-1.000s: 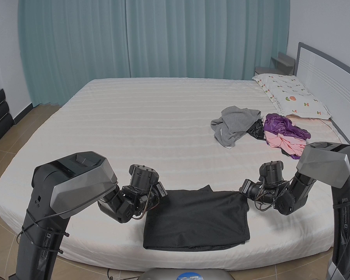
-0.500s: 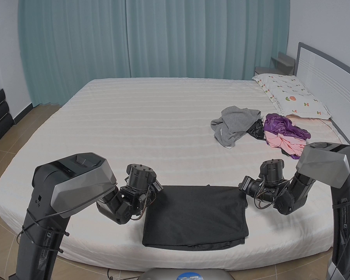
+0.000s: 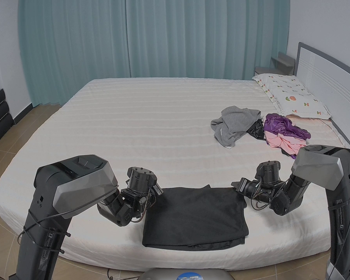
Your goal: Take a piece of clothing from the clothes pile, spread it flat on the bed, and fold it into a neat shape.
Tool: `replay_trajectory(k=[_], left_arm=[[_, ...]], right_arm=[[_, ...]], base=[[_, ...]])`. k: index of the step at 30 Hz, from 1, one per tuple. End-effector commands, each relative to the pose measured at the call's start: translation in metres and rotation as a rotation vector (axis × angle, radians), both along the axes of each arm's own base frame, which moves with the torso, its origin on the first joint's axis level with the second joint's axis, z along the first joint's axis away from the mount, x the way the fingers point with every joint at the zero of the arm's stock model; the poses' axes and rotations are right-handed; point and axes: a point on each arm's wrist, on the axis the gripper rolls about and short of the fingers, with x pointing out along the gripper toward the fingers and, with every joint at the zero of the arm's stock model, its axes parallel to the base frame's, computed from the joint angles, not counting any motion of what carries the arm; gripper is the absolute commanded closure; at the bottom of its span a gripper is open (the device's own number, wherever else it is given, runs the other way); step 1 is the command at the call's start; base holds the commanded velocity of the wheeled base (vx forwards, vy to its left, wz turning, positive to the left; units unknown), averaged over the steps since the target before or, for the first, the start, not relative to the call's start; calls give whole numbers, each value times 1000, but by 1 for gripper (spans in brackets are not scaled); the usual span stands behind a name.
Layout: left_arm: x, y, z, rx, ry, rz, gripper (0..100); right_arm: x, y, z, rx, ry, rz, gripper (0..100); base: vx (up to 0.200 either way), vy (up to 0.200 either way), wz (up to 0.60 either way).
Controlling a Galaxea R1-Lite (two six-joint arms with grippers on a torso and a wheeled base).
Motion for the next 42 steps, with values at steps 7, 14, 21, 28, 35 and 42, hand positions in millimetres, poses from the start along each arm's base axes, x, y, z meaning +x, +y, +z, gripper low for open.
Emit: replay_trajectory(k=[7, 14, 21, 28, 35, 42], left_arm=[[-2, 12, 7, -46, 14, 39, 0], [-23, 40, 29, -185, 71, 129, 0], [-28, 70, 35, -230, 91, 185, 0], [-18, 90, 35, -236, 81, 233, 0], [-18, 90, 35, -239, 78, 233, 0], [-18, 92, 36, -240, 77, 240, 0]], right_arm=[[-40, -9, 32, 47, -24, 51, 0], [-110, -23, 27, 51, 102, 110, 0], [-141, -16, 18, 38, 159, 161, 0], [-151, -11, 14, 29, 202, 187, 0], [-150, -8, 9, 20, 211, 197, 0], [-155, -11, 10, 10, 224, 191, 100]], base=[[0, 0, 0], [0, 0, 0], [0, 0, 0], [0, 0, 0], [0, 0, 0], [0, 0, 0]])
